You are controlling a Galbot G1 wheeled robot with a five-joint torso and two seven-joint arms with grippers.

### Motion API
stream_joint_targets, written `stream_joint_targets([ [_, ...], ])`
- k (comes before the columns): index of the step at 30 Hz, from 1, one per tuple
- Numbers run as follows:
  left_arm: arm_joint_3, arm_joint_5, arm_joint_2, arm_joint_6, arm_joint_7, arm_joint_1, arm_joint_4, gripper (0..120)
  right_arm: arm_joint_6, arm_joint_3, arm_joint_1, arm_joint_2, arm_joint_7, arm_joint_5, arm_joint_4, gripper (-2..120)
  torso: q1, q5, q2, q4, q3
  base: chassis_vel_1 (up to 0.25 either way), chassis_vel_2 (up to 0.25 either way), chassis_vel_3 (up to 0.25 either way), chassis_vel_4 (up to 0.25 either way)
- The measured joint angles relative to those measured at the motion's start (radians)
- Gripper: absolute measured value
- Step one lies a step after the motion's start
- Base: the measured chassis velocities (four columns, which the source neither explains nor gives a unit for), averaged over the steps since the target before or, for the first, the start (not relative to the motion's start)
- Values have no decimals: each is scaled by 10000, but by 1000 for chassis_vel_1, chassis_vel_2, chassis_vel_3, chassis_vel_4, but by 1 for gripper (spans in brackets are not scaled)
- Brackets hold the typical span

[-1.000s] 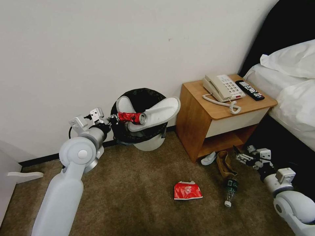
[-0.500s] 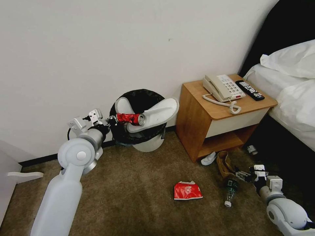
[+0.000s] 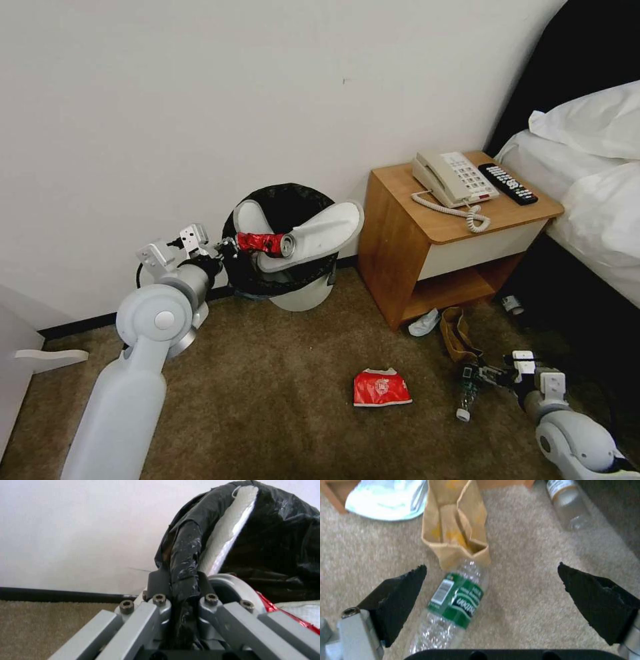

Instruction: Pick up the trash bin, then pick up the garbage from the floor and place it into the trash bin.

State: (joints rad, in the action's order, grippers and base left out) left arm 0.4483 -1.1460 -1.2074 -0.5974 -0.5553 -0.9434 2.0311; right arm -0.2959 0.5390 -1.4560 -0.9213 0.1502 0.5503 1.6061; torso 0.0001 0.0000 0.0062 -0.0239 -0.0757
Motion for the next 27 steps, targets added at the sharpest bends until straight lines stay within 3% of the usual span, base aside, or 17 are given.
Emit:
stream_joint_targets([
  [10,24,-7,5,0,0,13,9,4,450,-361,218,10,-562,-19,-561,100,0,0,0,0,0,0,0,0,0],
  [21,7,3,-14,2,23,13,-62,4,1004,-927,974,-110,-2026,849,-1879,100,0,1,0,0,0,0,0,0,0],
  [27,21,11,-11,4,54,-2,-76,4,1119,-1159,1404,-291,-2169,853,-2558,100,0,0,0,0,0,0,0,0,0],
])
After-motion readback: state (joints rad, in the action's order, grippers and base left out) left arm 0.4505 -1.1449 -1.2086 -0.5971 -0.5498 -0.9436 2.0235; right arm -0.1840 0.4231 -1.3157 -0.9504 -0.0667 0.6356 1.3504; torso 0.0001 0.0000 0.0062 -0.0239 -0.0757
